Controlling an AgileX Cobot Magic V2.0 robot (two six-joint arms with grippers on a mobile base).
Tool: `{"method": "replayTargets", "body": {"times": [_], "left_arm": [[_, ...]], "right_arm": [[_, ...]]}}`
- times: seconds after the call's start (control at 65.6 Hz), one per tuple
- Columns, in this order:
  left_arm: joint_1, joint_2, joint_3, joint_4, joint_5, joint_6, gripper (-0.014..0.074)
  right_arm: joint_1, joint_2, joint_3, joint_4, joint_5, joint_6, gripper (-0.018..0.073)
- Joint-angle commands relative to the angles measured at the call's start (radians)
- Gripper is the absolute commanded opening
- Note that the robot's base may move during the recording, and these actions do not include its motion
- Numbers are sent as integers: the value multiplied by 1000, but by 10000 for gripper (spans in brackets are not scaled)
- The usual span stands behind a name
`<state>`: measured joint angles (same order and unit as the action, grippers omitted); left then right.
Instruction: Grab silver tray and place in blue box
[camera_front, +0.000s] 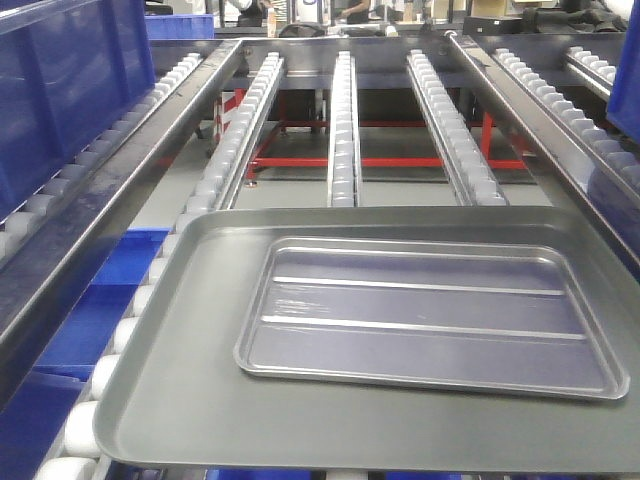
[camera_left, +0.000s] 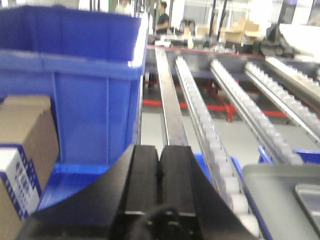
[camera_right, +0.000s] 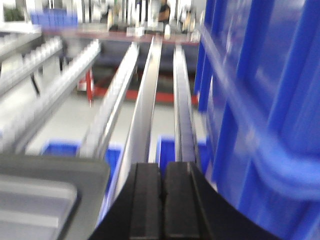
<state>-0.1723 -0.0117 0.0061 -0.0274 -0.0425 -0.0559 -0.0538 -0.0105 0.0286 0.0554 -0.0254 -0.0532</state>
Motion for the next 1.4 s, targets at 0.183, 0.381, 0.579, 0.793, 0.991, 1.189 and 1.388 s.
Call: {"method": "replayTargets", "body": {"times": [0.183, 0.381, 0.579, 0.793, 0.991, 1.189, 1.388], "left_arm": [[-4, 156, -461, 92, 325, 2, -103], [-4, 487, -762, 56, 593, 17, 12], [-123, 727, -830, -87, 598, 56, 294], [-377, 962, -830, -216, 480, 56, 304], [-523, 1159, -897, -341, 402, 56, 304], [-635, 1370, -1070, -222, 552, 46, 304], [-642, 1541, -1243, 48, 750, -245, 304]], "right_arm": [[-1, 90, -392, 1, 166, 27, 49], [27, 374, -579, 1, 506, 27, 211], [161, 568, -635, 124, 564, 26, 471], [347, 751, -663, 231, 449, 27, 480], [431, 892, -724, 238, 437, 27, 480], [480, 1071, -801, 228, 509, 27, 480], [395, 1200, -880, 162, 632, 139, 478]]}}
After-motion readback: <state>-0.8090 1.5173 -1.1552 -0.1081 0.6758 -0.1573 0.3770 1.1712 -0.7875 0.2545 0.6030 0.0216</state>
